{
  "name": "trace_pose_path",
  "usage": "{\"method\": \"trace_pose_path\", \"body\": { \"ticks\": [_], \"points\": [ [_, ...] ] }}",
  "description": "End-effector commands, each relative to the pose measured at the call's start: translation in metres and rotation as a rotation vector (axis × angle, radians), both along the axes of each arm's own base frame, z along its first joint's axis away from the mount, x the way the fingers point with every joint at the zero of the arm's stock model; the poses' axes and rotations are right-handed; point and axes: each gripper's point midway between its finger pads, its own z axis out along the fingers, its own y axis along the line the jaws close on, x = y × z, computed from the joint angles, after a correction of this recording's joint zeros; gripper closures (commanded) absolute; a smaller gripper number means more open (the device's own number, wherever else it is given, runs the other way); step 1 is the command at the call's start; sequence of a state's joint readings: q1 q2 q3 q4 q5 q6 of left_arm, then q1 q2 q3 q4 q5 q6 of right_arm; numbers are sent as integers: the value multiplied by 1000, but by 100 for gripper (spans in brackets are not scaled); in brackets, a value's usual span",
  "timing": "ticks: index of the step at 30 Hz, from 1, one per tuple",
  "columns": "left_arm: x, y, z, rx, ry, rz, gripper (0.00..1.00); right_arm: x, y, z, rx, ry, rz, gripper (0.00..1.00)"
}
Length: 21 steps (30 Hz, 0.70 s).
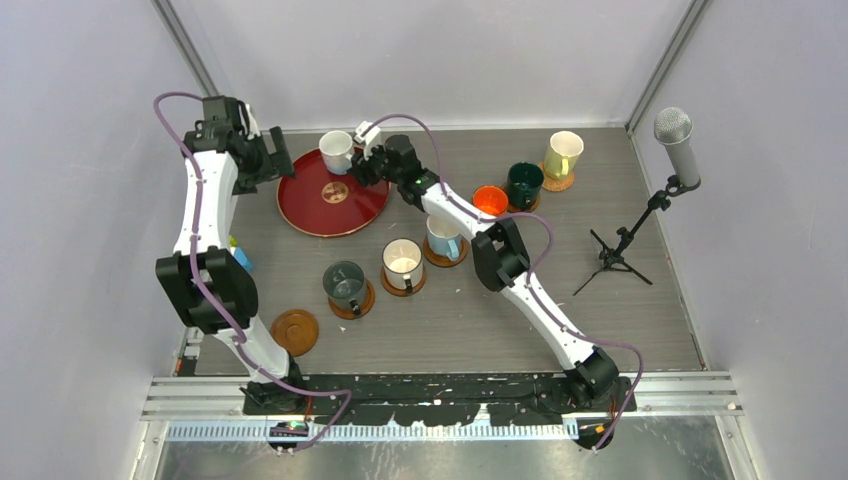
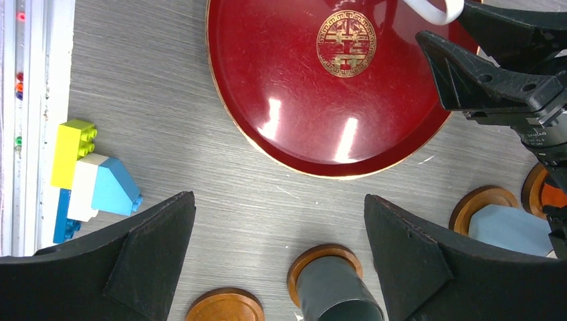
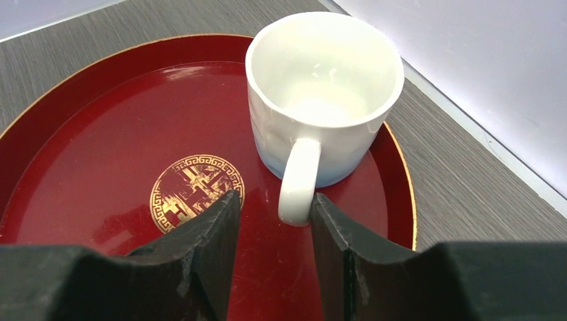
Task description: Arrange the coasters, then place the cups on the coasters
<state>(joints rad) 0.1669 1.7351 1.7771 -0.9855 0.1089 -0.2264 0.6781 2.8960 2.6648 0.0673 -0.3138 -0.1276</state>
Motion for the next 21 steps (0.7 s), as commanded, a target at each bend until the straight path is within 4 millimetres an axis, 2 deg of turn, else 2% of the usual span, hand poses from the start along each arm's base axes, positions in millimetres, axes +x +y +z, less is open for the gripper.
{"method": "trace_pose_path", "body": {
  "ticks": [1,11,15,21],
  "points": [
    [-4,1,18,11,-56,-11,1,-10,13,55,68,-90,54,53],
    [19,1,17,-8,-71,-12,4,-49,35,85,103,-93,220,52],
    [30,0,10,-16,-66,-14,7,-51,32,114,156,-103,206,50],
    [59,-13,8,24,-96,-71,12,-49,9,171,207,-161,157,47]
  ]
}}
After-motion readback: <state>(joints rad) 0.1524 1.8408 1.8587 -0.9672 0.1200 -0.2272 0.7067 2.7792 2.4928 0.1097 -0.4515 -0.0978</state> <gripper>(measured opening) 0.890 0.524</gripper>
